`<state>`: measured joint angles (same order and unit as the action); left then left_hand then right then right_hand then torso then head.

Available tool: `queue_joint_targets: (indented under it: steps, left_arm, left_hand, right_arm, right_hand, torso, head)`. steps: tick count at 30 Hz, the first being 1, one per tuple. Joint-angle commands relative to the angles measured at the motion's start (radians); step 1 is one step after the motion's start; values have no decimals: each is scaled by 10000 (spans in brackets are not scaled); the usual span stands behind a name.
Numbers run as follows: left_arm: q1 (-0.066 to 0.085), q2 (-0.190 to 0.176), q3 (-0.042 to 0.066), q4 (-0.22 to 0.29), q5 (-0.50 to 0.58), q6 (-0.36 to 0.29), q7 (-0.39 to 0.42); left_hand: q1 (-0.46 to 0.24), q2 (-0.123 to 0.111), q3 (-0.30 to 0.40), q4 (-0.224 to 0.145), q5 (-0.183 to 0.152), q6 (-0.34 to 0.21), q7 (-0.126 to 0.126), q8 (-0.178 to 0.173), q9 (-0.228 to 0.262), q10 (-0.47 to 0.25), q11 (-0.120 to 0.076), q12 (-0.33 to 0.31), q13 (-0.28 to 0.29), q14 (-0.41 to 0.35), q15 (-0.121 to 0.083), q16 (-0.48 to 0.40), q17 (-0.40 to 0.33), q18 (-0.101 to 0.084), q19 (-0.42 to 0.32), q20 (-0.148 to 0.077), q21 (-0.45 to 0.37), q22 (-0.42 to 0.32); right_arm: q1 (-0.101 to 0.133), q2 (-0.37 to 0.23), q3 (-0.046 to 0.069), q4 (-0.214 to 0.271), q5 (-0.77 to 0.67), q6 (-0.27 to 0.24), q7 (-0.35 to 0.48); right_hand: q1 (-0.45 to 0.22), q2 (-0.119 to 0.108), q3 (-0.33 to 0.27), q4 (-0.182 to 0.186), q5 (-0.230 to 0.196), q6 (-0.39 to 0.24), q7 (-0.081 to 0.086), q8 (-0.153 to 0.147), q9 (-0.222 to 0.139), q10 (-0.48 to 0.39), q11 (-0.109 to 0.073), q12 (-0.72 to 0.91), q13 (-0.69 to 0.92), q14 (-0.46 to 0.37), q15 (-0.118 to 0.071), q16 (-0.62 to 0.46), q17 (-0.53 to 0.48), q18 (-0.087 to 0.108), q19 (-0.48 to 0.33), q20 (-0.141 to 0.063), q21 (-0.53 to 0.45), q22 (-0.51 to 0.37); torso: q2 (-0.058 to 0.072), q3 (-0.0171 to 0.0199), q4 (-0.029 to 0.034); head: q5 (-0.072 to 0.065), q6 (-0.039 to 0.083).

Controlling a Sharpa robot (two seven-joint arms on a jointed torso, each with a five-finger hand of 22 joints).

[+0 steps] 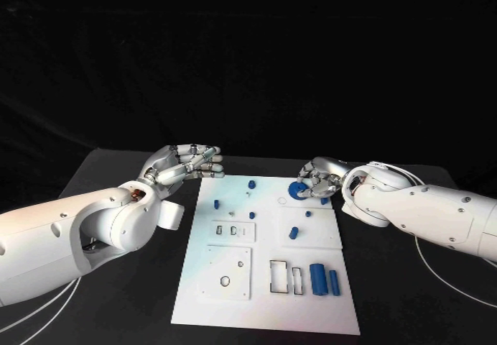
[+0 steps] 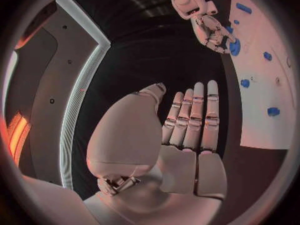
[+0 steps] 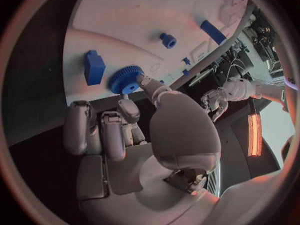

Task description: Assemble the parts on the task board

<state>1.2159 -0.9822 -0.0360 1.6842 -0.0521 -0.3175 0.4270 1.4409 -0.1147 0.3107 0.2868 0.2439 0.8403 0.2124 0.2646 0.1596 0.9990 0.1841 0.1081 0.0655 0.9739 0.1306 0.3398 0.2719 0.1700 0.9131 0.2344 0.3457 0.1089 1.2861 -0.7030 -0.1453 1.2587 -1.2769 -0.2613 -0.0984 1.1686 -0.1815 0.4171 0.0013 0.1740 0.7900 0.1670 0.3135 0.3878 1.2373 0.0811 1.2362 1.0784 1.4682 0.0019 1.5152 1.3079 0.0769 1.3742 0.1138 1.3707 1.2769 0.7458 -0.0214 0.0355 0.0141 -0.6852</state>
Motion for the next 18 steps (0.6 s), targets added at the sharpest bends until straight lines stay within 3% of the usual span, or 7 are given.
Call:
queue_joint_targets:
  steps: [1, 7, 11, 18]
  left_arm:
    - [11, 13, 8, 16, 31, 196, 61]
    - [11, 11, 8, 14, 31, 202, 56]
    - [11, 7, 8, 14, 31, 214, 49]
    - [11, -7, 8, 13, 31, 225, 35]
  left_hand:
    - [-46, -81, 56, -1, -37, -56, 319, -25, -15, -10, 25, -58, 15, 35, 35, -7, 12, 132, 50, 15, 8, -10]
    - [-46, -81, 56, -1, -37, -56, 319, -25, -15, -10, 25, -58, 15, 35, 35, -7, 12, 132, 50, 15, 8, -10]
    - [-46, -81, 56, -1, -37, -56, 319, -25, -15, -10, 25, -58, 15, 35, 35, -7, 12, 132, 50, 15, 8, -10]
    - [-46, -81, 56, -1, -37, -56, 319, -25, -15, -10, 25, -58, 15, 35, 35, -7, 12, 132, 50, 15, 8, -10]
  right_arm:
    - [-57, 23, -32, -49, -319, 332, 2]
    - [-81, 79, -36, -123, -727, 306, 43]
    - [-116, 116, -45, -122, -1263, 178, 57]
    - [-149, 94, -54, -16, -1892, -53, 93]
  right_hand:
    - [77, 49, 83, -23, -2, -27, 2, 65, 15, 84, 3, 67, 53, 773, 60, 66, 1399, -71, 73, 2, 57, 22]
    - [324, 85, 291, -194, -71, -10, 10, 163, 43, 245, 7, 357, 432, 789, 67, 118, 1507, -85, 107, 11, 107, 120]
    - [601, 155, 622, -427, -412, 55, 20, 261, 61, 376, 11, 557, 711, 802, 74, 157, 1588, -115, 185, 19, 198, 280]
    - [678, 153, 853, -561, -448, 227, -3, 384, 91, 500, -6, 697, 909, 812, 64, 181, 1640, -135, 243, 16, 264, 394]
  torso:
    - [2, -6, 9]
    - [4, -2, 17]
    - [7, -5, 14]
    - [3, -6, 9]
  head:
    - [-5, -21]
    - [-6, -28]
    - [2, -42]
    - [12, -63]
